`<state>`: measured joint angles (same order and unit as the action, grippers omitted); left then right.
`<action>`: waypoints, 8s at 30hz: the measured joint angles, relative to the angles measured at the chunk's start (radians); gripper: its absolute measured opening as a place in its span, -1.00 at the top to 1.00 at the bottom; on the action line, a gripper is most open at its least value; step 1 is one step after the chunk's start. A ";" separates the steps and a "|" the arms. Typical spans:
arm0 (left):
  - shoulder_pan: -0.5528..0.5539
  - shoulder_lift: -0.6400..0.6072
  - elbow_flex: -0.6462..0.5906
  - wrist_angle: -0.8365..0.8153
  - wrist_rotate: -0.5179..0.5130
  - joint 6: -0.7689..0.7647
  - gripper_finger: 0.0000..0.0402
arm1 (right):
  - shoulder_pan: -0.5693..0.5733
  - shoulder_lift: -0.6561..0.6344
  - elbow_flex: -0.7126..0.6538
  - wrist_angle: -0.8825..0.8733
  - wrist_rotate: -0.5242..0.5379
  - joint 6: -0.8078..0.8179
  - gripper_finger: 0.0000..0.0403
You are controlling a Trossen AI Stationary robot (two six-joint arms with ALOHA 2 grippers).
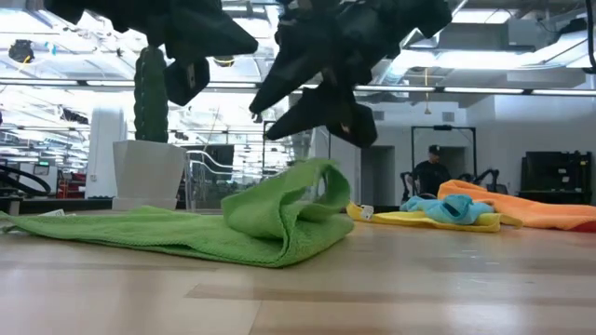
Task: Fold microfiber towels
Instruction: Fold the green microfiber cloth
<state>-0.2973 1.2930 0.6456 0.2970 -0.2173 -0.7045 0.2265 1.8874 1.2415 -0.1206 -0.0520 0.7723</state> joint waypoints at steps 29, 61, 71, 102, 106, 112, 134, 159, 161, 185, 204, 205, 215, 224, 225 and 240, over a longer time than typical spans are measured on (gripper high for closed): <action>-0.043 0.000 0.000 -0.033 -0.057 -0.073 1.00 | 0.146 0.063 -0.003 -0.328 0.081 0.067 0.26; -0.081 -0.024 0.001 -0.113 -0.081 -0.097 1.00 | 0.022 0.116 0.096 0.143 -0.098 -0.378 0.36; -0.086 -0.166 0.000 -0.328 -0.172 -0.108 1.00 | 0.034 0.029 0.094 -0.182 0.129 -0.404 0.42; -0.109 0.115 -0.172 -0.141 -0.232 -0.270 1.00 | -0.072 0.197 0.094 -0.062 0.001 -0.536 0.21; -0.109 0.193 -0.172 -0.069 -0.206 -0.273 1.00 | -0.071 0.199 0.095 -0.076 0.000 -0.529 0.24; -0.109 0.280 -0.172 0.018 -0.161 -0.285 1.00 | -0.071 0.212 0.095 -0.083 -0.005 -0.511 0.26; -0.109 0.296 -0.172 -0.026 -0.173 -0.270 1.00 | -0.041 0.166 0.093 -0.188 -0.078 -0.415 0.83; -0.109 0.296 -0.172 -0.044 -0.198 -0.263 1.00 | 0.027 0.128 0.094 -0.344 0.041 -0.335 0.70; -0.109 0.296 -0.172 -0.045 -0.198 -0.248 1.00 | 0.027 0.112 0.092 -0.344 0.031 -0.325 0.63; -0.081 0.295 -0.172 -0.034 -0.164 -0.172 1.00 | 0.136 0.147 0.098 -0.007 0.183 -0.327 0.26; -0.081 0.296 -0.173 -0.011 -0.142 -0.153 1.00 | 0.185 0.214 0.092 -0.013 0.076 -0.256 0.45; -0.081 0.296 -0.173 -0.010 -0.142 -0.153 1.00 | 0.183 0.206 0.092 -0.003 0.077 -0.264 0.45; -0.081 0.296 -0.173 -0.010 -0.135 -0.154 1.00 | 0.151 0.195 0.094 0.108 0.178 -0.371 0.45; -0.079 0.296 -0.173 -0.004 -0.145 -0.149 1.00 | 0.155 0.196 0.119 0.133 0.181 -0.413 0.43; -0.074 0.296 -0.173 0.007 -0.152 -0.149 1.00 | 0.158 0.195 0.130 0.140 0.179 -0.428 0.43; -0.053 0.287 -0.172 0.120 -0.096 -0.191 1.00 | 0.182 0.220 0.201 0.019 0.220 -0.432 0.43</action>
<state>-0.3508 1.5796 0.4734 0.4168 -0.3129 -0.8956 0.4088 2.1078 1.4421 -0.1018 0.1679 0.3405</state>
